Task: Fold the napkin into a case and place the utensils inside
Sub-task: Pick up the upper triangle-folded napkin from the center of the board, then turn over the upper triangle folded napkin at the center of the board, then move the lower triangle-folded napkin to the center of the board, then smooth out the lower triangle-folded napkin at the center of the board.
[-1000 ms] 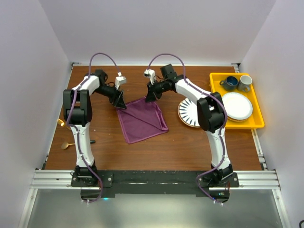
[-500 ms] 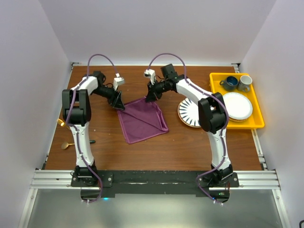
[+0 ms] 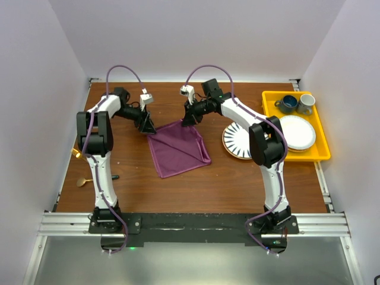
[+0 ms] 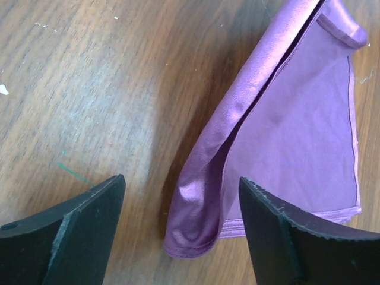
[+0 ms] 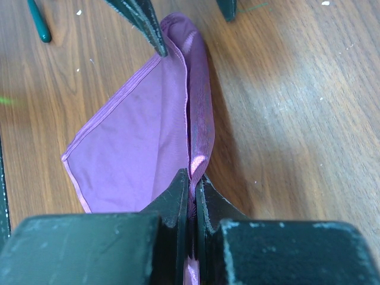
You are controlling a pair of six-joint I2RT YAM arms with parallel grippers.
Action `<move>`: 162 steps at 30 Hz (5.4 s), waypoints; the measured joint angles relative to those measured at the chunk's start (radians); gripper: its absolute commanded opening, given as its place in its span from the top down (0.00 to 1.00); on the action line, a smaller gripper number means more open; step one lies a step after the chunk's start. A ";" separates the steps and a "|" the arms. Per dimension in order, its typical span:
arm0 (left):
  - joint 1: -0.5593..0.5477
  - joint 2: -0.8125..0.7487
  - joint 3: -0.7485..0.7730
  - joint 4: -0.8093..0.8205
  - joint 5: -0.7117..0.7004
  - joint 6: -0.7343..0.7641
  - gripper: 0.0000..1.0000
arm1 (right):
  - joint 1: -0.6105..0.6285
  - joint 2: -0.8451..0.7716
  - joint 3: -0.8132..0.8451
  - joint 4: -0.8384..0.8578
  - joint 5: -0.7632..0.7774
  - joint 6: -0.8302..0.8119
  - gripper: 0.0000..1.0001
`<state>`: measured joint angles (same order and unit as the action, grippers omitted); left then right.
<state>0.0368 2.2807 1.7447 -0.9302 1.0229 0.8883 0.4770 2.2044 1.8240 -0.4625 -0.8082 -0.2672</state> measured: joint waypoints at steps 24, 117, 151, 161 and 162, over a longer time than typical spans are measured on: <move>0.002 0.060 0.036 -0.211 -0.016 0.163 1.00 | 0.001 -0.006 -0.001 0.000 0.002 0.002 1.00; -0.286 -0.970 -0.975 0.434 -0.518 0.047 0.60 | 0.047 -0.583 -0.711 0.126 0.209 -0.139 0.62; -0.444 -0.916 -0.936 0.616 -0.536 -0.256 0.50 | -0.012 -0.285 -0.302 0.134 0.262 0.286 0.67; -0.518 -0.784 -0.911 0.716 -0.536 -0.355 0.50 | -0.045 -0.617 -0.771 0.222 0.156 0.517 0.70; -0.520 -0.771 -0.911 0.721 -0.537 -0.365 0.50 | -0.043 -0.604 -0.793 0.224 0.147 0.533 0.64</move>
<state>-0.4828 1.5101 0.8341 -0.2089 0.4862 0.5228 0.4335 1.6001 1.0313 -0.2390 -0.6613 0.2657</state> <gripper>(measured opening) 0.498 0.265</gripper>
